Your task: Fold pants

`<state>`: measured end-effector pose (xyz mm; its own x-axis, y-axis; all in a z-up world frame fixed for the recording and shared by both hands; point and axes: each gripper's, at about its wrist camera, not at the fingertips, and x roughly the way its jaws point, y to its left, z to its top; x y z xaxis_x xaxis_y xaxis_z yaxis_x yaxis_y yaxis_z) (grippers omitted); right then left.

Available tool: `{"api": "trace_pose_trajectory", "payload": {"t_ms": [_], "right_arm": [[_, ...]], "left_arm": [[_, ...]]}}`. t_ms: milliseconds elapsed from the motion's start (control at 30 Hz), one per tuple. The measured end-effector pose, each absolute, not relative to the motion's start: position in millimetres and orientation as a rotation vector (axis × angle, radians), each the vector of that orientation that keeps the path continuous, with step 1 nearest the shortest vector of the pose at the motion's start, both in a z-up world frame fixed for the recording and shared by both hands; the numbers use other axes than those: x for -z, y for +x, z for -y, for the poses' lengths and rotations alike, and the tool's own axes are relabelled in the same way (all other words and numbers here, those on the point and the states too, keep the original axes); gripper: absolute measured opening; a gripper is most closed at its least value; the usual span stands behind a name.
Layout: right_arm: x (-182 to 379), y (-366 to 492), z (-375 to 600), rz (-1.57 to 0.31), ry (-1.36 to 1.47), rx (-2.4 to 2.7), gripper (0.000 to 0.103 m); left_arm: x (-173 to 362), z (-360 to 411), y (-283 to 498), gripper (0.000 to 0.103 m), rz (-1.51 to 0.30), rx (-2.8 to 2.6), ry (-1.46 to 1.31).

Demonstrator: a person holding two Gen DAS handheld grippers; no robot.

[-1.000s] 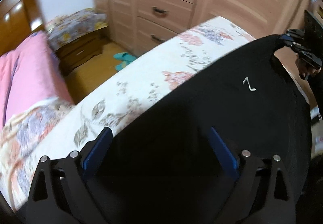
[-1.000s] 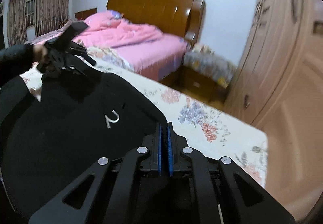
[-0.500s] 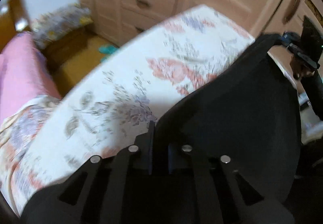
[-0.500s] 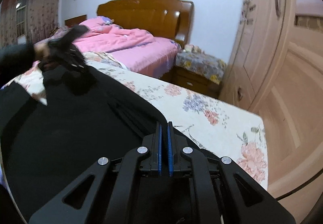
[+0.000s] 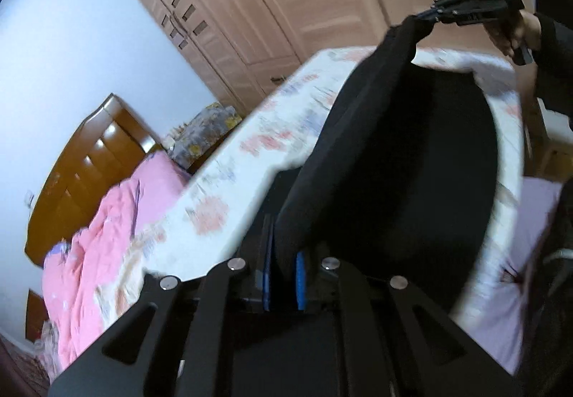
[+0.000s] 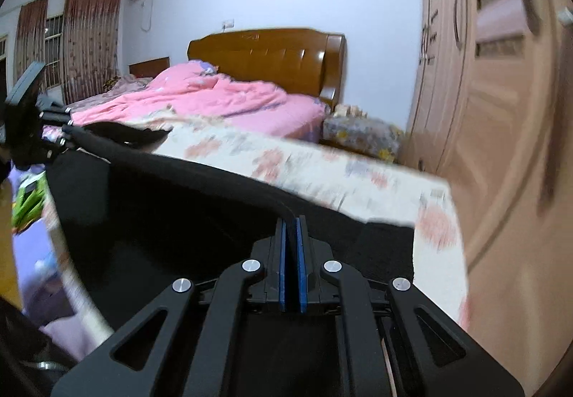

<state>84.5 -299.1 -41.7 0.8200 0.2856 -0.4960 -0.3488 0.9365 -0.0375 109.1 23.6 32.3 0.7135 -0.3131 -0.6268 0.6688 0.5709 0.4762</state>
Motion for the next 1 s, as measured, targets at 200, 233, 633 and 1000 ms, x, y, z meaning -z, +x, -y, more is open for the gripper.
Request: {"api": "trace_pose_trajectory", "payload": {"t_ms": [200, 233, 633, 1000], "right_arm": [[123.9, 52.0, 291.8, -0.692, -0.051, -0.304, 0.012], [126.5, 50.8, 292.4, -0.696, -0.039, -0.3, 0.013], [123.1, 10.2, 316.2, -0.646, 0.264, -0.275, 0.066], [144.7, 25.9, 331.8, -0.706, 0.535, -0.245, 0.051]], "left_arm": [[78.6, -22.9, 67.6, 0.016, -0.685, 0.548, 0.618], [83.9, -29.3, 66.6, 0.017, -0.662, 0.536, 0.543], [58.5, -113.5, 44.6, 0.101, -0.633, 0.461, -0.201], [58.1, -144.0, 32.9, 0.101, -0.639, 0.367, -0.26]]}}
